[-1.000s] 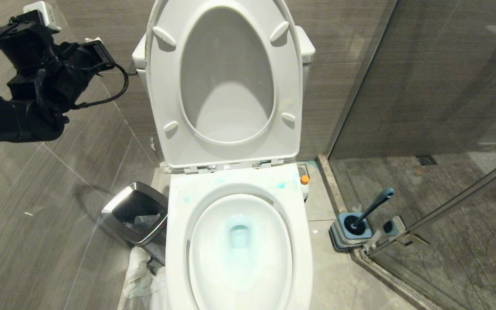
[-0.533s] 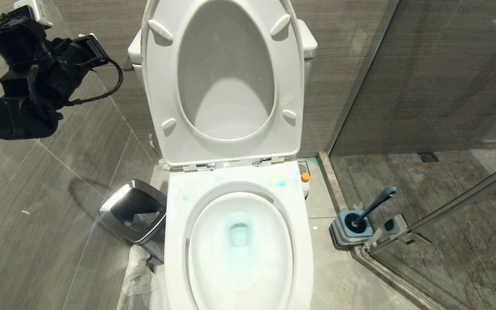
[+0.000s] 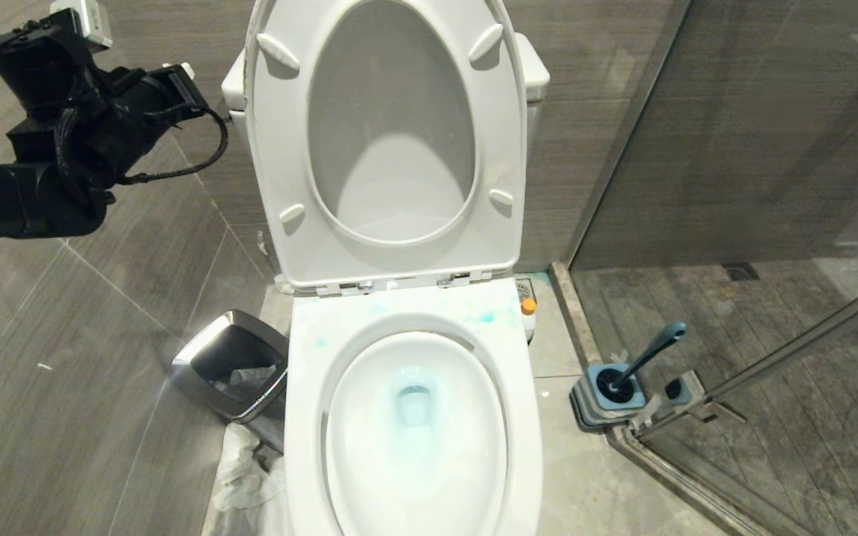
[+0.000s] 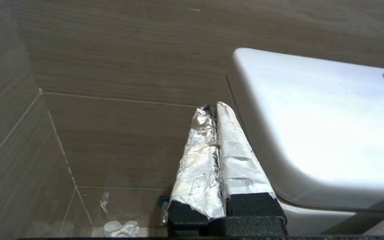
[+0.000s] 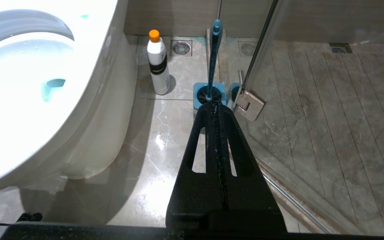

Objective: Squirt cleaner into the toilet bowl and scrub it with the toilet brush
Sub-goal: Flush the toilet

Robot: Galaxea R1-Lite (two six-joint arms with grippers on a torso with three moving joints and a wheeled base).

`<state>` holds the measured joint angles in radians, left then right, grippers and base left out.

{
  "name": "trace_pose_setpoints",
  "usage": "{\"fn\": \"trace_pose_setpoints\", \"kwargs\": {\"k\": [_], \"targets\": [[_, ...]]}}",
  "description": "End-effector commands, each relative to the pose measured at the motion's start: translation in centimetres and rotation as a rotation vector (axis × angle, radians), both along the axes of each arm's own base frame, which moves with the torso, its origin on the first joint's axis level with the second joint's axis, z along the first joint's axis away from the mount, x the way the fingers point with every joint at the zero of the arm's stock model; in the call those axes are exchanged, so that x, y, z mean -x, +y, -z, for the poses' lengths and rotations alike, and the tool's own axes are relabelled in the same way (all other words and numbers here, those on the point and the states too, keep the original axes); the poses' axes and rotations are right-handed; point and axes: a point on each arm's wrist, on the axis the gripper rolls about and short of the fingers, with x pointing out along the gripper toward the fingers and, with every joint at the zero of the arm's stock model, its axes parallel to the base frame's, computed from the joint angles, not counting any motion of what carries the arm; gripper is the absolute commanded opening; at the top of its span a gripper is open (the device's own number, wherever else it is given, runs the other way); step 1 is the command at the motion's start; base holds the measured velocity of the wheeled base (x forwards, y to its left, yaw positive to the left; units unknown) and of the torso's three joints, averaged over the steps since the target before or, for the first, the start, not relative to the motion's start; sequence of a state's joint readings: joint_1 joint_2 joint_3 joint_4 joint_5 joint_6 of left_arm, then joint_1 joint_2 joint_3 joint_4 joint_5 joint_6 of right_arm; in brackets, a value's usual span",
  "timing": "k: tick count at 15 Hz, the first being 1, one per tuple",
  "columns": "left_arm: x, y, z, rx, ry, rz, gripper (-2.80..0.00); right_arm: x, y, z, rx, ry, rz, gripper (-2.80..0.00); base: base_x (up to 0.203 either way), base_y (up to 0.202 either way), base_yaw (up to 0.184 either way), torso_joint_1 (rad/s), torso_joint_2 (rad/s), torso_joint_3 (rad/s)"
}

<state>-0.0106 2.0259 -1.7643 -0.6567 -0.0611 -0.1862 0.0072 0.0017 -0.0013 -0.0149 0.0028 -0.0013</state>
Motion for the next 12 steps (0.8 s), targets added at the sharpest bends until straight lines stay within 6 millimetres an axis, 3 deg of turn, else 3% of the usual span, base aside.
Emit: {"fn": "trace_pose_setpoints", "kwargs": {"k": [1,12], "targets": [[-0.6,-0.2,0.7,-0.003,0.013,0.007,-2.80,0.0,0.0,0.0,0.000,0.001,-0.001,-2.80,0.000,0.000,0.000,0.000,0.00,0.000],[-3.2,-0.7,4.5,-0.067,0.097,0.062,-2.80,0.0,0.0,0.0,0.000,0.001,-0.001,-2.80,0.000,0.000,0.000,0.000,0.00,0.000]]}}
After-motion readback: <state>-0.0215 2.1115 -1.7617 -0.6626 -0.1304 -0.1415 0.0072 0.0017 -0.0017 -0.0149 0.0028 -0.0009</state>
